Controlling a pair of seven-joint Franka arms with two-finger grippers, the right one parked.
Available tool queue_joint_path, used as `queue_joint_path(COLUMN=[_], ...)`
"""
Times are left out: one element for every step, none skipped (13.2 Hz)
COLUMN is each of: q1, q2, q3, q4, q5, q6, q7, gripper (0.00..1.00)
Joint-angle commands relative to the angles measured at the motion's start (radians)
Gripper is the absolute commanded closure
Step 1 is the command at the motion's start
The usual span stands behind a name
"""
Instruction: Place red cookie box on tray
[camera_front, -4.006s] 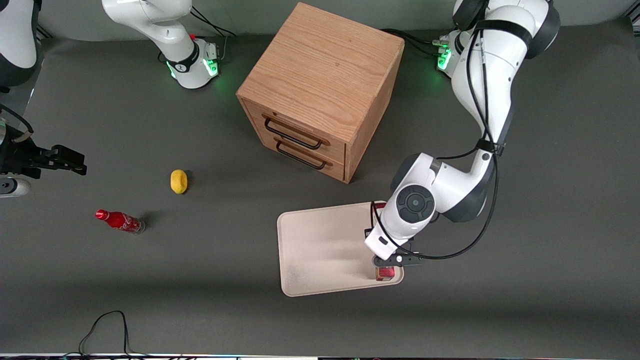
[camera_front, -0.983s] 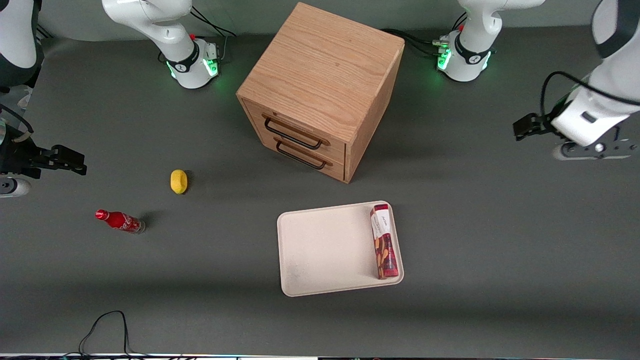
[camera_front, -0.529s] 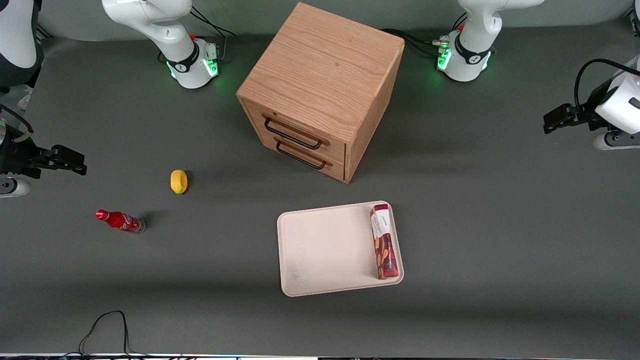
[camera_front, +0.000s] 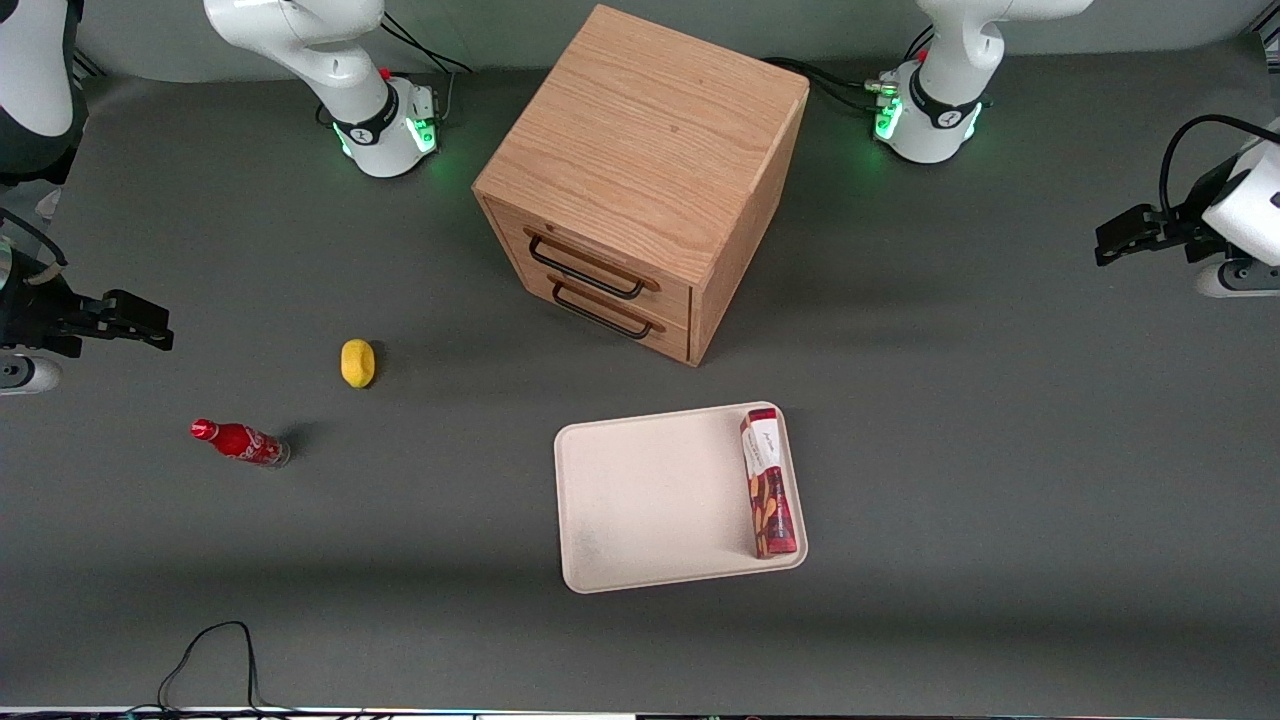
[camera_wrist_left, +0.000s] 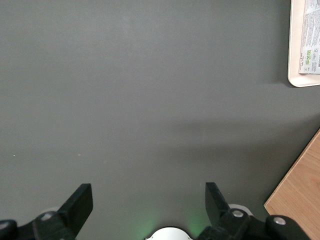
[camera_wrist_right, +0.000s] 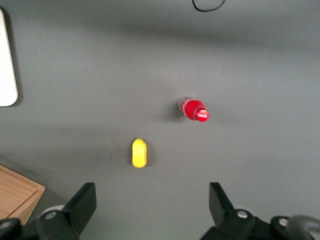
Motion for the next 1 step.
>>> queue_joint_path(q1=[-0.03], q2=[0.014], q3=[0.02], q4=[0.024], q5=[0.011], q6=[-0.017], q7=[-0.007], gripper=[0.0])
